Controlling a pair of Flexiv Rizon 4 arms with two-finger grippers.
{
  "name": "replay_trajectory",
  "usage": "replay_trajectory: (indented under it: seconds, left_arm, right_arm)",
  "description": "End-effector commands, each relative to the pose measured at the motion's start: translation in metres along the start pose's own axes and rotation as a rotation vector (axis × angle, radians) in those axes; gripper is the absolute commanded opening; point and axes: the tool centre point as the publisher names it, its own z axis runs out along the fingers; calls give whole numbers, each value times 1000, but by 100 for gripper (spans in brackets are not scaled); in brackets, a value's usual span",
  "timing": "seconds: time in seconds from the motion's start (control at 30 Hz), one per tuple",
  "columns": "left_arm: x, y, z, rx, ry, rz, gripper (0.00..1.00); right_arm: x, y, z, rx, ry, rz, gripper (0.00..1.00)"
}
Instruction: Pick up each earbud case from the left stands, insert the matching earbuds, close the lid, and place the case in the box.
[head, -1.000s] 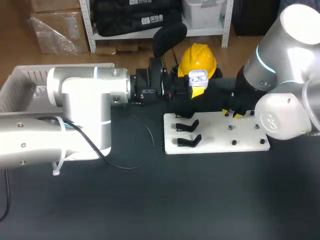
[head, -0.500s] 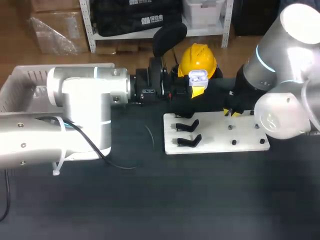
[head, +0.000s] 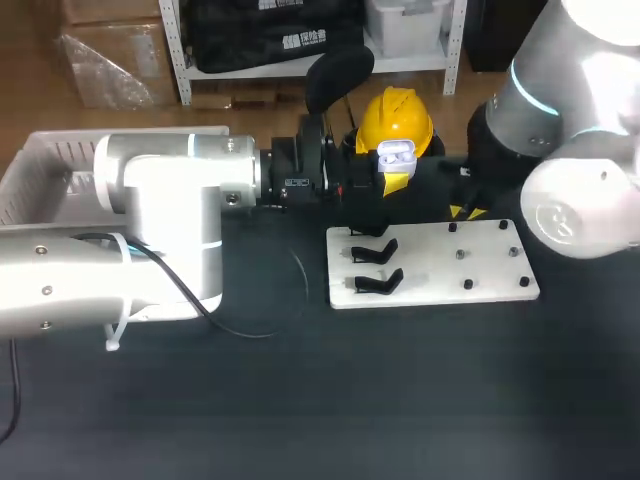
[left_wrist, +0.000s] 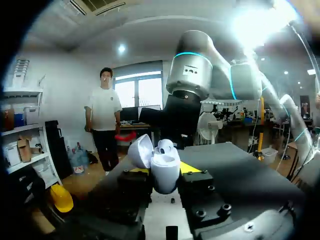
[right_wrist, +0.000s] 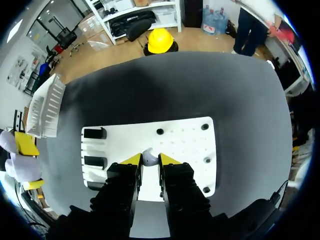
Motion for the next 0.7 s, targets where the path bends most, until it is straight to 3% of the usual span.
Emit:
replay_trajectory:
  seconds: [0.03, 0.4, 0.7]
  left_arm:
    - [2, -3, 0, -13, -9, 6, 0]
    - [2, -3, 0, -13, -9, 6, 0]
    - [2, -3, 0, -13, -9, 6, 0]
  right_arm:
    - [22, 3, -44, 33, -14, -19, 0]
    - [63, 25, -84, 66, 4, -52, 0]
    - [74, 49, -111, 50, -15, -63, 0]
